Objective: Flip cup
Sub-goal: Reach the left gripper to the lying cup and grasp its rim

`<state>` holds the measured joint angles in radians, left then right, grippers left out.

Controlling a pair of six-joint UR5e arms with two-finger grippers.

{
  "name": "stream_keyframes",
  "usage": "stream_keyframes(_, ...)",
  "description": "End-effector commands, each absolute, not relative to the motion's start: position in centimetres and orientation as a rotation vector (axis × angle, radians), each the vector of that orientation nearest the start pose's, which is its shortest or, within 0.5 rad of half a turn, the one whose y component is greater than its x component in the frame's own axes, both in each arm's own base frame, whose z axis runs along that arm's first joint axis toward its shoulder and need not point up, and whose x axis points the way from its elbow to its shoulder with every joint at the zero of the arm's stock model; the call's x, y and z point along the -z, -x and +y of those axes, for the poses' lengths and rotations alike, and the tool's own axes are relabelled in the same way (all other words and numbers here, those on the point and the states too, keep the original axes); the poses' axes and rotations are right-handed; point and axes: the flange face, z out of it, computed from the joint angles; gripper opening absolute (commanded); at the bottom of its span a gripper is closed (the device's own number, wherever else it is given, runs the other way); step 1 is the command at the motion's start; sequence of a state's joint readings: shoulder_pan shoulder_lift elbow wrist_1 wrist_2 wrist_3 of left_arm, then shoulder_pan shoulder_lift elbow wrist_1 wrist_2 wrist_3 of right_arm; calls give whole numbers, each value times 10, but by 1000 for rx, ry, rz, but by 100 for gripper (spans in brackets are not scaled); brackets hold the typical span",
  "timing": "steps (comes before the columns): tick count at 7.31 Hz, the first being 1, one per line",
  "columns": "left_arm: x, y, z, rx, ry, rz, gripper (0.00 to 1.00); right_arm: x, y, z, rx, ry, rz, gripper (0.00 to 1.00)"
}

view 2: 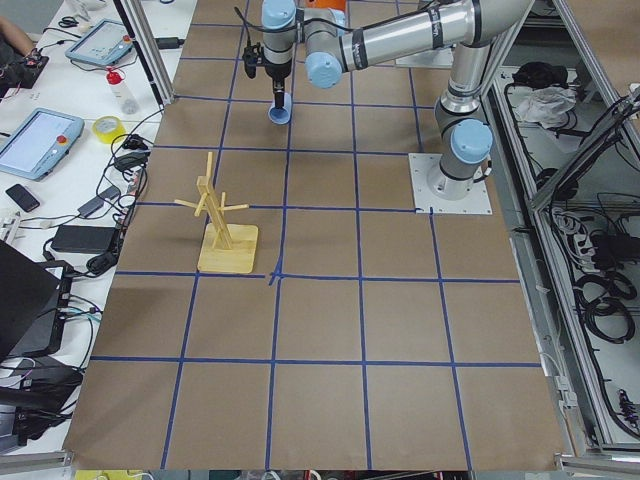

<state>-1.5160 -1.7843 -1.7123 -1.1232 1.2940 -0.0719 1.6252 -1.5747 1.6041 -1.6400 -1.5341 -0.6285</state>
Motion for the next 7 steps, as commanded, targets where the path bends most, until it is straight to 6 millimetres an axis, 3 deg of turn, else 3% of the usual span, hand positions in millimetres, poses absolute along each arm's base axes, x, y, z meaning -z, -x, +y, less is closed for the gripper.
stream_keyframes(1,-293,146,-610,195,187,3563,100,-530,-152,-448,184,890,3028,100)
stream_keyframes(3,-256,168,-619,167,146,3604,100,-532,-150,-448,202,541,3101,100)
stream_keyframes(4,-241,193,-614,110,100,3611,100,-536,-147,-449,203,490,3120,100)
stream_keyframes(6,-218,205,-613,18,151,3612,100,-537,-146,-449,204,379,3132,100)
stream_keyframes(7,-215,213,-611,5,126,3614,92,-538,-142,-450,207,170,3144,100)
